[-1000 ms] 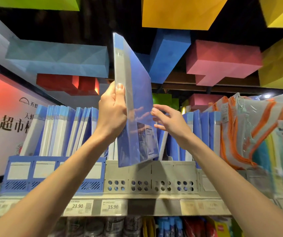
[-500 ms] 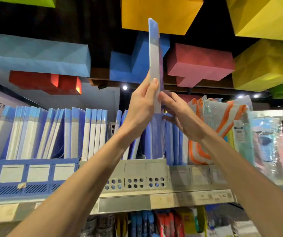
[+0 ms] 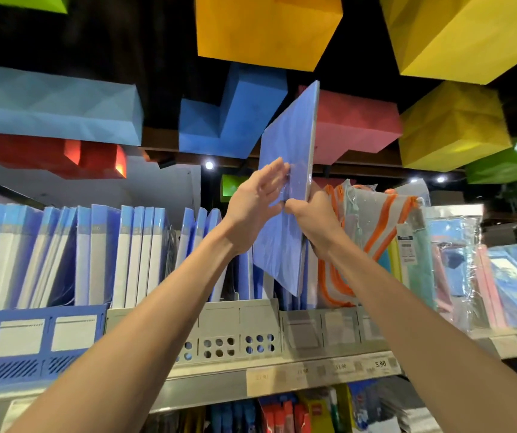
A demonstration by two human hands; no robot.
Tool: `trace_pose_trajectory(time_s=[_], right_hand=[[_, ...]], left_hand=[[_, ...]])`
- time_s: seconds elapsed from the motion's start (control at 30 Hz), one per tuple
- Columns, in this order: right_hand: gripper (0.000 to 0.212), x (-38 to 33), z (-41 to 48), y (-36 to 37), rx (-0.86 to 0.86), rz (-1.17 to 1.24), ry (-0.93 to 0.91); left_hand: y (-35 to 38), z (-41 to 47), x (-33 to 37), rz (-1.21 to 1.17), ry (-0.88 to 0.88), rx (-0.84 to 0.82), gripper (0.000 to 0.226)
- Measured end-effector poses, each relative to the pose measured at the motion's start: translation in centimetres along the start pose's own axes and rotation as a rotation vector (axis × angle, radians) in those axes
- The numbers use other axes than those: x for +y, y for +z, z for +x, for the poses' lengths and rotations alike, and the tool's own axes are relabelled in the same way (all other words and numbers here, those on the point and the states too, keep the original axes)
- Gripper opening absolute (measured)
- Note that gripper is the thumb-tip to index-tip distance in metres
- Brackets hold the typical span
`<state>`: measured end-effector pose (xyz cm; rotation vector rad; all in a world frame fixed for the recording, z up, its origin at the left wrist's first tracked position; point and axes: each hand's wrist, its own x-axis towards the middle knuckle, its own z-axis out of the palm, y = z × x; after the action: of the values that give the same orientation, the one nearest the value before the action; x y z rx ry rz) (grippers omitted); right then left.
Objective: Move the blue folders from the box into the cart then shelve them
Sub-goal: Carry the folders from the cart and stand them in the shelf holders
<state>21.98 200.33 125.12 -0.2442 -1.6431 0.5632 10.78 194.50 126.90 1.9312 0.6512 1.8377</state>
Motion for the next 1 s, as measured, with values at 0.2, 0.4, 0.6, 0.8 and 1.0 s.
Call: trace_pose_trajectory(time_s=[0.2,0.4,0.6,0.8,1.0], right_hand=[[0.037,2.8,1.9,1.4,0.111,0.023,0.034],[0.023,4.8,4.0,3.1,0.138,0.049,0.08],[0.026,7.2,5.6,4.3,0.16,0.086,0.114],[0.022,9.4,7.0,5.7,0.143,0.046,0.11],[0.026,11.9,7.8,8.4,0.121,-0.002,0.105]], left_hand=[[-2.9,-0.3,-4.0,0.403,0.086,0.201,0.037],[-8.2,-0.1,-10.7,1.176,0.181,0.27,0.056],[-11.1,0.3,-14.6,1.577,0.25,0.139,0.069],[-13.9,0.3,-15.1,1.712,0.344,0.119,0.076],[-15.7,-0.1,-14.9,1.728,0.313,0.114,0.077]])
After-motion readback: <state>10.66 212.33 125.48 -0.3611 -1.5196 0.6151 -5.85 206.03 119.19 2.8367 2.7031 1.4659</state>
